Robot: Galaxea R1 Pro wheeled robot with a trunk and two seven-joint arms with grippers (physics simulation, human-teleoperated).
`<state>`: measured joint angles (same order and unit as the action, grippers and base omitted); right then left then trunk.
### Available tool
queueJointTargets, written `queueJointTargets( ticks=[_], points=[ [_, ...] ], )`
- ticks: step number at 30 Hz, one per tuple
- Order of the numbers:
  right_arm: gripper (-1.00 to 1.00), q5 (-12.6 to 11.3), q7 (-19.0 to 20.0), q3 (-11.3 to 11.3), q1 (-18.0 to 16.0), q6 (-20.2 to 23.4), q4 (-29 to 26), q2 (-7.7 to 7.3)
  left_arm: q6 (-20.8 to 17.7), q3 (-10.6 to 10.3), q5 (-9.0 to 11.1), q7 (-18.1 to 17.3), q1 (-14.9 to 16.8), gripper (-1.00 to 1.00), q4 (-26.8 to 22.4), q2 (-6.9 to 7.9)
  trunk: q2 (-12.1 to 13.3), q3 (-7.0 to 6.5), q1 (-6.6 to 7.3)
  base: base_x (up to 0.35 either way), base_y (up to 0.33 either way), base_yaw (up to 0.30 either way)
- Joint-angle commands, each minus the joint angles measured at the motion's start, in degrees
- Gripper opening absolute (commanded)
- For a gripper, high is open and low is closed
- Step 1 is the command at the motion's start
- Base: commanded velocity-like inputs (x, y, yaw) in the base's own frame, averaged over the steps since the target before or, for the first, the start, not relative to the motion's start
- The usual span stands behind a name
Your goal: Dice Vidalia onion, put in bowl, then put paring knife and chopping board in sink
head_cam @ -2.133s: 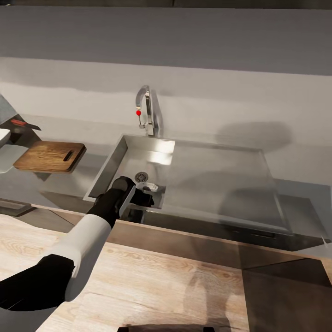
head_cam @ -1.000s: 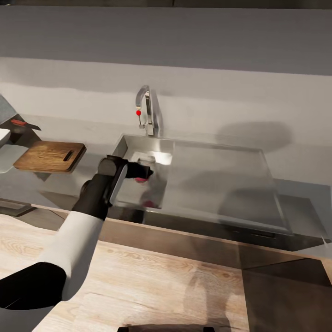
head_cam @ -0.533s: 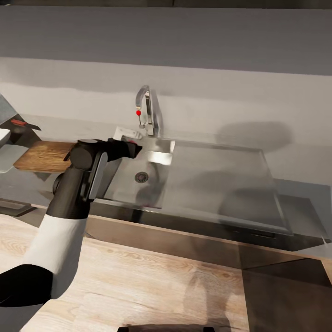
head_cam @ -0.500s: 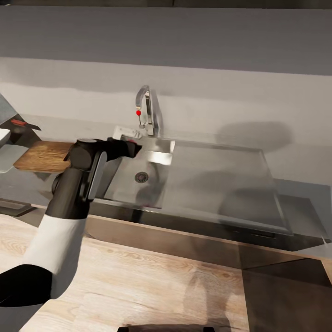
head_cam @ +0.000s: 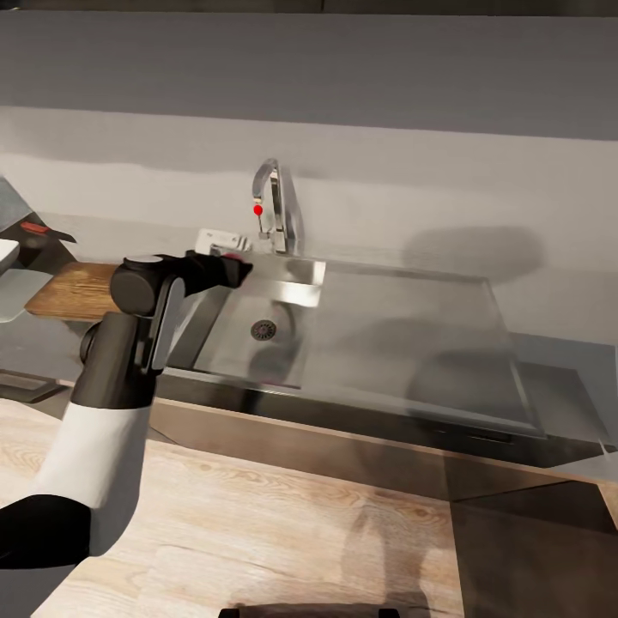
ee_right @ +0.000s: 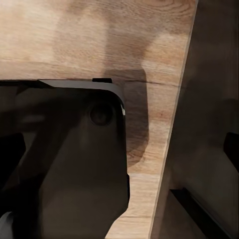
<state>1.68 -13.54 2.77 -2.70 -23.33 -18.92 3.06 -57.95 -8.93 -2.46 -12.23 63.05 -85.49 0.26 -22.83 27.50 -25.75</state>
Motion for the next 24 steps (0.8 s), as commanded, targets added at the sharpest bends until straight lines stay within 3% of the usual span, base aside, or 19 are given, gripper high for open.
queueJointTargets(
  ticks=[1, 6, 10, 24],
  points=[
    [1.0, 0.2, -0.5, 0.3, 0.0, 0.0, 0.0, -0.07, -0.2, 0.3, -0.2, -0.2, 0.1, -1.0, -0.2, 0.05, -0.1, 0.08, -0.03, 0.0, 0.0, 0.0],
    [1.0, 0.2, -0.5, 0.3, 0.0, 0.0, 0.0, -0.14, -0.2, 0.7, -0.2, -0.2, 0.0, -1.0, -0.4, 0.22, -0.1, 0.08, -0.03, 0.05, 0.129, 0.0],
    [1.0, 0.2, -0.5, 0.3, 0.0, 0.0, 0.0, -0.16, -0.3, 0.8, -0.2, -0.2, 0.0, -1.0, -1.1, 1.11, -0.1, 0.08, -0.03, 0.102, 0.267, 0.0],
    [1.0, 0.2, -0.5, 0.3, 0.0, 0.0, 0.0, -0.16, -0.4, 0.8, -0.1, -0.2, 0.1, -1.0, -0.9, 1.41, -0.1, 0.08, -0.03, 0.024, 0.283, 0.0]
  ],
)
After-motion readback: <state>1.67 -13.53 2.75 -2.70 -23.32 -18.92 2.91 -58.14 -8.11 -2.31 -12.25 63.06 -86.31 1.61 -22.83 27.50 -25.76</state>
